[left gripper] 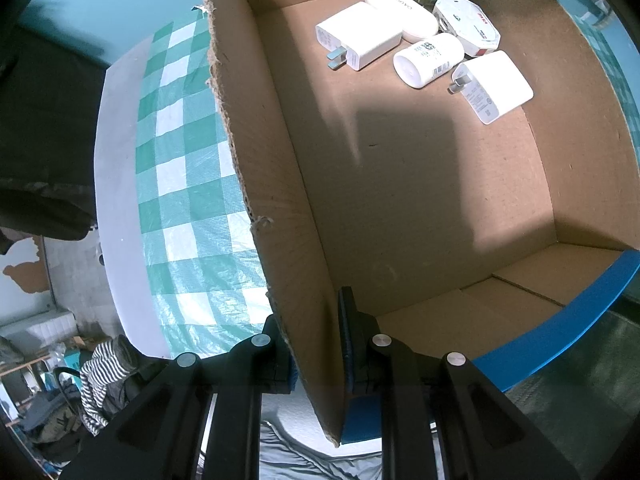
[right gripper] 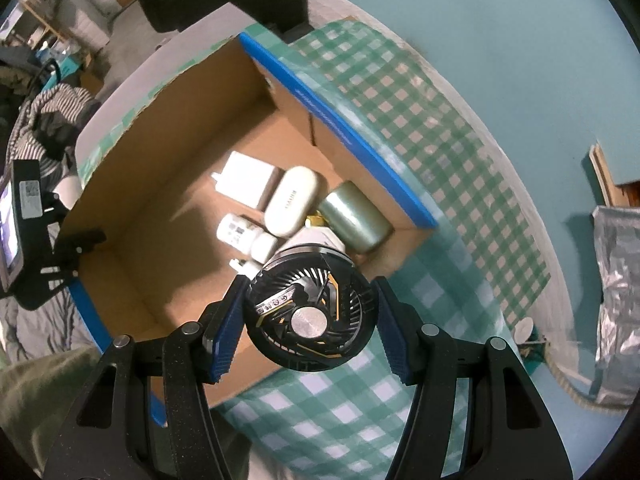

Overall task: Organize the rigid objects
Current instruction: 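Carry the black fan with the right gripper into the box and release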

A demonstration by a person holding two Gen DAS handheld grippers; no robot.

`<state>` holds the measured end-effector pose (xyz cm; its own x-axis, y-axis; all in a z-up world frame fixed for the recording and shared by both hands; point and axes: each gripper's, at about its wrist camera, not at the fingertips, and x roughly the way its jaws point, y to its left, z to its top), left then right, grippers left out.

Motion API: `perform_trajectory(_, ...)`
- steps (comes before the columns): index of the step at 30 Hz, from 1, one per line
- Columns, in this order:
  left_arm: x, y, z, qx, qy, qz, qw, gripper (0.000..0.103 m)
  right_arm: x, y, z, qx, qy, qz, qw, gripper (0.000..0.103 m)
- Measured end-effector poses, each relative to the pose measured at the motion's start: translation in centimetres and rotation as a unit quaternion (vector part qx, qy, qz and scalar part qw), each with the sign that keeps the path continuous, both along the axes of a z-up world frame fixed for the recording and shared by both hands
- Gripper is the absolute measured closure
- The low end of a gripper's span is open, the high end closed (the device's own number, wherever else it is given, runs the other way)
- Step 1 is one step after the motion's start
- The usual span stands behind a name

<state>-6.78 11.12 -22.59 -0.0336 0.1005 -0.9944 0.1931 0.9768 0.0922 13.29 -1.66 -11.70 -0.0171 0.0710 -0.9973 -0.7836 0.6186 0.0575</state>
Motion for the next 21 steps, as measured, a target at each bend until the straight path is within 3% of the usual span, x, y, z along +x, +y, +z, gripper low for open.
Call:
perform_trajectory(10,-0.1,0.1,0.1,0.0,-0.002,0.005,1.0,0.086,-0.6,2.3,-3.0,-0.017,0.019,0.022,0.999,0.042)
perform_trajectory(21,-0.1,0.3,0.0,0.0,-0.003,0.008,1.0,0.086,-0.5,1.5,-5.2,-0.037,0.022,0.012,0.999,0.042)
